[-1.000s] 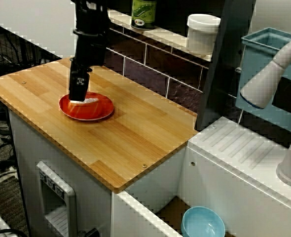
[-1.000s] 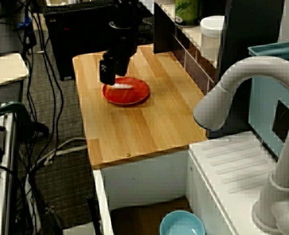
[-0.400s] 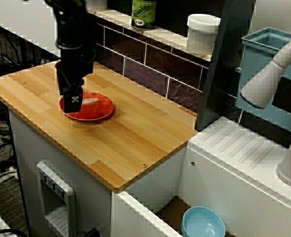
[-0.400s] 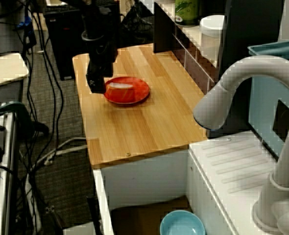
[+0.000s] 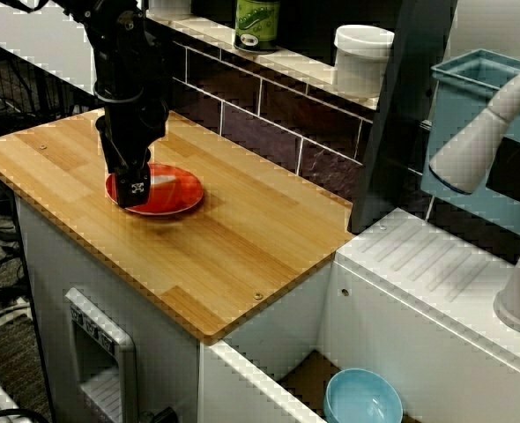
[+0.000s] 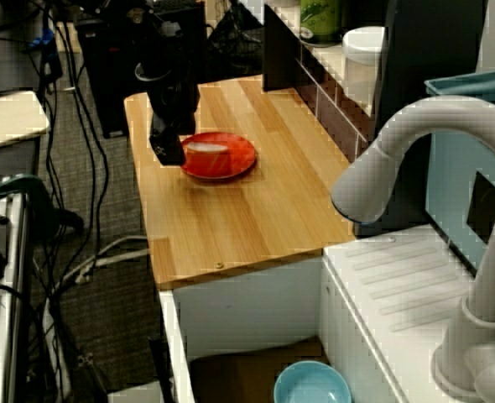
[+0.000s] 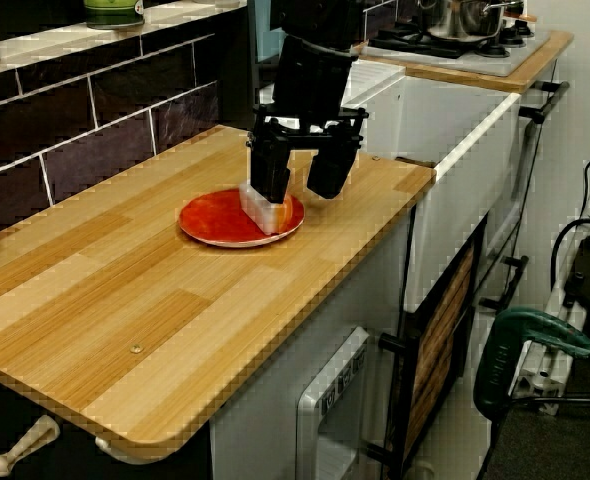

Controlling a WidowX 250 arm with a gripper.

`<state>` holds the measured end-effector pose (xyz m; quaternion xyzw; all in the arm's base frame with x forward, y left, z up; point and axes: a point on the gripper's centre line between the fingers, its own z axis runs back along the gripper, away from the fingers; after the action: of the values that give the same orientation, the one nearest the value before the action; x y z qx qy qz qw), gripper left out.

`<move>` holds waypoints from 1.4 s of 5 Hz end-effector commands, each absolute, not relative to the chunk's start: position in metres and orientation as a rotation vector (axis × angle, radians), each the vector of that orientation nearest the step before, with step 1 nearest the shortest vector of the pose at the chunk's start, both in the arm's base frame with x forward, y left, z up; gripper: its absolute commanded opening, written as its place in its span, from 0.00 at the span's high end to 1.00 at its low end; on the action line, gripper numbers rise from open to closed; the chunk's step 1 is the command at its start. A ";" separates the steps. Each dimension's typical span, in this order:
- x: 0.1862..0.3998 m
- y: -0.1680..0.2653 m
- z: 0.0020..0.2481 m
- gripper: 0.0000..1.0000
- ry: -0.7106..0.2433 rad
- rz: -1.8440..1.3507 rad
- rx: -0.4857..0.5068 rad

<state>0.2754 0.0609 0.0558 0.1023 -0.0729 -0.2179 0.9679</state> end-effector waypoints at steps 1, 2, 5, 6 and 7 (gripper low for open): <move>0.290 0.060 0.072 0.00 -0.221 -0.518 0.233; 0.294 0.063 0.074 0.00 -0.237 -0.579 0.202; 0.310 0.067 0.064 0.00 -0.253 -0.592 0.191; 0.305 0.065 0.064 0.00 -0.246 -0.593 0.184; 0.304 0.065 0.062 0.00 -0.237 -0.591 0.182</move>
<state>0.2970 0.0666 0.0536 0.0813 -0.1045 -0.2903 0.9477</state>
